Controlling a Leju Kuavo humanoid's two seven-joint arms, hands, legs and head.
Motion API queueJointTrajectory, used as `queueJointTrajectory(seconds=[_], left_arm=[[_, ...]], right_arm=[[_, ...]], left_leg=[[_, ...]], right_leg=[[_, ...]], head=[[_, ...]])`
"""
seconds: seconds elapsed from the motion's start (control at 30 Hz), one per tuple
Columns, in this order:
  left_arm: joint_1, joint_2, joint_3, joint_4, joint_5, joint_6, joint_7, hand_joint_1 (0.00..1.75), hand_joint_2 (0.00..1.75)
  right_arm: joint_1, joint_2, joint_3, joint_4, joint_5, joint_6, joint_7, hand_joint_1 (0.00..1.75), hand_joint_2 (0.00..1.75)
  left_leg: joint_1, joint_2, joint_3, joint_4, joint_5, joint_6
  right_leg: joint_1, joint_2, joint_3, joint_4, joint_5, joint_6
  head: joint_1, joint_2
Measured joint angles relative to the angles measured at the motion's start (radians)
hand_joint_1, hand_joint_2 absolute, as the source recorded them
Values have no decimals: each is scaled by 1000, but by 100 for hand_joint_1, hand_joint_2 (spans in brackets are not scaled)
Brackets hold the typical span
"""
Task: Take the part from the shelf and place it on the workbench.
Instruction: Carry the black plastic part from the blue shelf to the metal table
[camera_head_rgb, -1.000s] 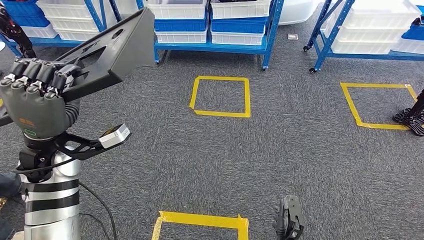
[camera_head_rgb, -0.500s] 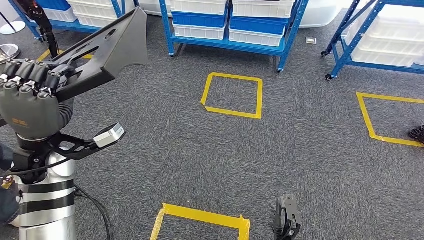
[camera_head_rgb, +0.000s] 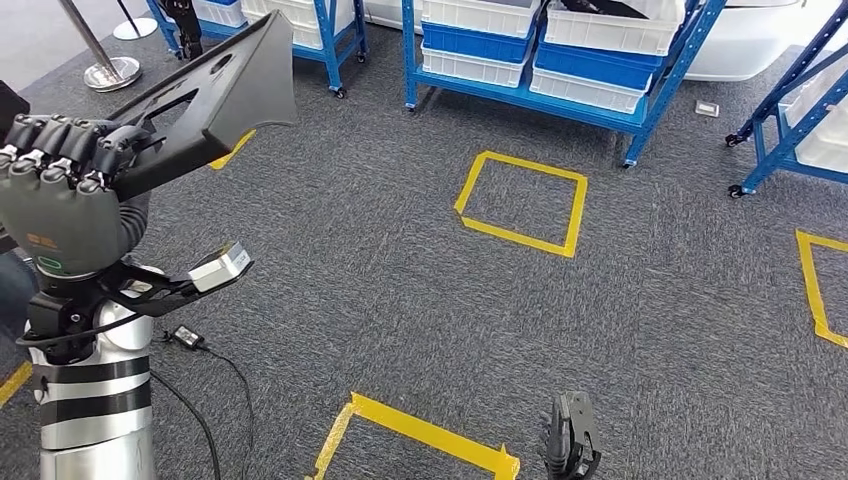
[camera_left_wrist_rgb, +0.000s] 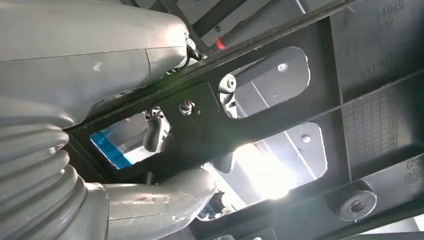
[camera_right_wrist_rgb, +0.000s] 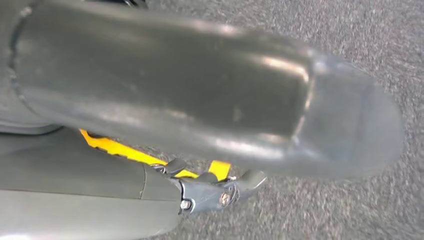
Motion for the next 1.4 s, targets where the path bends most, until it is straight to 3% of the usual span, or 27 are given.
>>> queueJointTrajectory(seconds=[0.03, 0.1, 0.17, 0.2, 0.23, 0.27, 0.33, 0.4, 0.47, 0.53, 0.6, 0.67, 0.7, 0.73, 0.8, 0.87, 0.9, 0.97, 1.0, 1.07, 1.1, 1.13, 1.2, 1.23, 1.27, 1.33, 1.4], left_arm=[[-1, 1, 0, 0, 1, 0, 0, 175, 175], [-2, 2, 0, 0, 2, 0, -1, 175, 175], [0, 4, 0, 0, 2, 0, -2, 175, 175], [2, 4, 0, 0, 2, 0, -3, 175, 175], [2, 5, 0, 0, 2, 0, -3, 175, 175], [2, 5, 0, 0, 2, 0, -4, 175, 175], [-1, 5, 0, 0, 2, 0, -7, 175, 175], [-2, 5, 1, -1, 3, 0, -10, 175, 175], [-2, 6, 4, -1, 3, 0, -13, 175, 175], [-4, 6, 7, -3, 4, 0, -16, 175, 175], [-7, 4, 8, -4, 4, 0, -21, 175, 175], [-7, 1, 9, -3, 4, 0, -26, 175, 175], [-6, 1, 10, -3, 4, 0, -28, 175, 175], [-6, 1, 10, -3, 4, 0, -30, 175, 175], [-6, 1, 12, -3, 4, 0, -32, 175, 175], [-7, 0, 15, -3, 4, 0, -34, 175, 175], [-7, -1, 15, -3, 4, 0, -35, 175, 175], [-6, -1, 17, -3, 4, 0, -37, 175, 175], [-6, -1, 19, -3, 4, 0, -38, 175, 175], [-8, 0, 23, -3, 4, 0, -38, 175, 175], [-9, -1, 23, -3, 4, 0, -38, 175, 175], [-9, -1, 23, -3, 4, 0, -38, 175, 175], [-6, -1, 24, -1, 3, 0, -37, 175, 175], [-6, -1, 24, -1, 1, 0, -34, 175, 175], [-6, -1, 24, 0, -2, 0, -29, 175, 175], [-9, -1, 21, 0, -8, 0, -9, 175, 175], [-15, -1, 12, 2, -13, 0, 21, 175, 175]], right_arm=[[-1, 1, 0, 0, 0, 1, 0, 0, 0], [-1, 0, 0, 1, 1, 1, -1, 0, 0], [0, 0, 0, 4, 1, 2, -1, 0, 0], [0, 0, 0, 5, 1, 2, -1, 0, 0], [-1, 0, 0, 6, 1, 2, -1, 0, 0], [-2, 1, 0, 6, 1, 2, -1, 0, 0], [-3, 0, 0, 8, 1, 2, -1, 0, 0], [-4, -1, 0, 9, 1, 2, -1, 0, 0], [-4, 0, 0, 9, 1, 3, -1, 0, 0], [-6, 0, 0, 10, 1, 3, -1, 0, 0], [-7, -1, 1, 11, 1, 5, -1, 0, 0], [-3, -1, 1, 14, 1, 6, -1, 0, 0], [-2, -1, 1, 15, 1, 6, -1, 0, 0], [-2, -1, 1, 17, 0, 6, -1, 0, 0], [-3, -2, 1, 18, 0, 6, -1, 0, 0], [-3, -4, 0, 19, -2, 6, -1, 0, 0], [-3, -5, 0, 19, -2, 6, -1, 0, 0], [-4, -4, 0, 20, -3, 5, -1, 0, 0], [-5, -3, 0, 20, -3, 5, -1, 0, 0], [-6, -2, 0, 20, -3, 5, -1, 0, 0], [-6, -3, 0, 20, -3, 5, -1, 0, 0], [-5, -4, 0, 21, -4, 3, -1, 0, 0], [-2, -5, 0, 23, -6, -14, 1, 0, 0], [-1, -5, 0, 24, -8, -32, 5, 0, 0], [-2, -4, 0, 26, -10, -53, 11, 0, 0], [-3, -3, -2, 29, -16, -94, 38, 0, 0], [-3, -2, -6, 39, -24, -109, 86, 0, 0]], left_leg=[[-1, 27, -14, 28, -18, -4], [-1, 90, -66, 144, -82, -11], [3, 111, -118, 263, -130, -17], [5, 114, -122, 277, -128, -18], [6, 119, -106, 252, -110, -19], [7, 132, -71, 192, -81, -20], [3, 176, 1, 66, -40, -15], [-4, 189, 24, 18, -33, -3], [-6, 160, 20, 15, -28, 11], [-4, 135, 18, 10, -22, 25], [-3, 109, 15, 9, -18, 37], [-3, 80, 9, 9, -14, 44], [-4, 64, 6, 9, -12, 46], [-4, 48, 5, 9, -9, 46], [-3, 17, 3, 9, -4, 41], [-6, -9, 0, 10, 1, 32], [-7, -20, -2, 9, 4, 27], [-6, -42, -6, 5, 13, 13], [-7, -35, -12, 8, 12, 8], [-9, 23, -41, 63, -25, 1], [-10, 64, -66, 120, -58, -2], [-8, 91, -96, 190, -92, -7], [0, 110, -136, 284, -124, -14], [3, 115, -130, 280, -115, -17], [6, 124, -103, 234, -90, -19], [6, 169, -26, 101, -45, -22], [0, 193, 12, 34, -31, -11]], right_leg=[[-3, -13, 1, -3, 3, -9], [-1, -37, 2, -6, 5, -21], [3, -64, 1, -5, 5, -24], [3, -78, 0, -5, 5, -23], [3, -91, 1, -4, 4, -23], [3, -104, 3, -4, 2, -20], [10, -127, 5, -1, -6, -11], [19, -147, 8, 1, -11, -1], [21, -164, 9, 1, -15, 5], [17, -124, -8, 35, -38, 8], [13, -56, -64, 154, -92, 2], [12, -32, -129, 281, -135, -1], [12, -29, -144, 302, -136, 2], [12, -27, -137, 281, -122, 7], [9, 3, -75, 148, -65, 17], [7, 41, -19, 36, -25, 16], [8, 49, -8, 16, -18, 12], [9, 26, -3, 12, -11, 2], [7, 13, 0, 8, -7, -4], [3, -15, 2, 1, 0, -17], [6, -28, 3, 1, 1, -20], [8, -42, 2, 1, 0, -24], [10, -72, 1, 1, -1, -25], [10, -87, 1, 2, -2, -25], [9, -100, 3, 2, -4, -23], [13, -125, 6, 4, -11, -14], [21, -145, 9, 7, -18, -3]], head=[[-3, 0], [-8, 0], [-9, 0], [-9, 0], [-9, 0], [-9, 0], [-9, 0], [-7, 0], [-5, 0], [-4, 0], [-1, 0], [1, 0], [1, 0], [1, 0], [1, 0], [0, 0], [0, 0], [-1, 0], [-1, 0], [-7, 0], [-10, 0], [-13, 0], [-13, 0], [-14, 0], [-14, 0], [-16, 0], [-14, 0]])
